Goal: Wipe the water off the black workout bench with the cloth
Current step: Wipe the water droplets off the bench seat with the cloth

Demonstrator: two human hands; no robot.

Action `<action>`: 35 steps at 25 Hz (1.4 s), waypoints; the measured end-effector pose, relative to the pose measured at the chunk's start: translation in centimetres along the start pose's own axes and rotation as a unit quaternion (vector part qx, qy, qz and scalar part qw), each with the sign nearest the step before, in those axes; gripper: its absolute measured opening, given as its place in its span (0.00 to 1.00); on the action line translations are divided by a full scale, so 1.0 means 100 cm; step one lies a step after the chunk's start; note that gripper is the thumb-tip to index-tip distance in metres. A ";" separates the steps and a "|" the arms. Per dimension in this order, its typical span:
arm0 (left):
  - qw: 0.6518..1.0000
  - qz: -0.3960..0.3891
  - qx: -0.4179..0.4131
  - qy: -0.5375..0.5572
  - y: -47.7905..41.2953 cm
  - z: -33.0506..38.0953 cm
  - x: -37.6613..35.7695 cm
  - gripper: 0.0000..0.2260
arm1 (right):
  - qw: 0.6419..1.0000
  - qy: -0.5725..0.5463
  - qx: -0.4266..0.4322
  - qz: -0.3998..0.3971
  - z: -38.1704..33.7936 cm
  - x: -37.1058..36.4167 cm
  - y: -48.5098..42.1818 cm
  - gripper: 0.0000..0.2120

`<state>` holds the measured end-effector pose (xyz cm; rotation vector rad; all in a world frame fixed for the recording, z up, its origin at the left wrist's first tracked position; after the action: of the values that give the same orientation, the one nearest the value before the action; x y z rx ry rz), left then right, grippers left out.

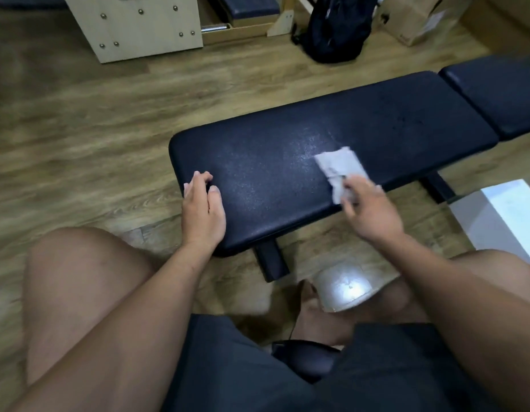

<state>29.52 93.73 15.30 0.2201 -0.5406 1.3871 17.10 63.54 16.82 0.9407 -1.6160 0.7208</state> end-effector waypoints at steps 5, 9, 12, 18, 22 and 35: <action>0.999 -0.033 0.013 -0.003 -0.002 0.001 0.012 0.17 | 0.991 -0.035 -0.114 0.069 -0.029 0.021 -0.018 0.17; 0.999 -0.033 0.014 -0.010 0.008 0.011 0.018 0.18 | 0.984 -0.160 0.069 0.047 -0.151 -0.028 0.044 0.08; 0.998 -0.051 -0.001 -0.032 0.013 0.016 0.020 0.20 | 0.943 -0.177 0.273 -0.066 -0.193 -0.042 0.068 0.14; 0.967 -0.188 -0.032 -0.170 0.024 0.013 0.006 0.18 | 0.988 -0.061 0.136 0.040 -0.049 -0.018 -0.023 0.13; 0.973 -0.186 -0.010 -0.134 0.024 0.017 0.008 0.17 | 0.993 -0.046 -0.073 0.082 0.014 0.009 -0.037 0.20; 0.971 -0.117 -0.055 -0.200 0.024 0.041 0.006 0.27 | 0.927 -0.059 0.370 -0.031 -0.133 -0.032 0.033 0.13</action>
<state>26.29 92.83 18.77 0.4638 -0.8934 1.0827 21.18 77.00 16.95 1.5886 -1.4106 1.2923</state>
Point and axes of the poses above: each hand's wrist, its own y-axis away from the middle knuckle, its own x-axis out of the back of the hand, z = x × y, the point moved 4 cm from there along -y, towards the middle knuckle, and after that the axes turned 7 degrees about -x, right-handed, at the moved point
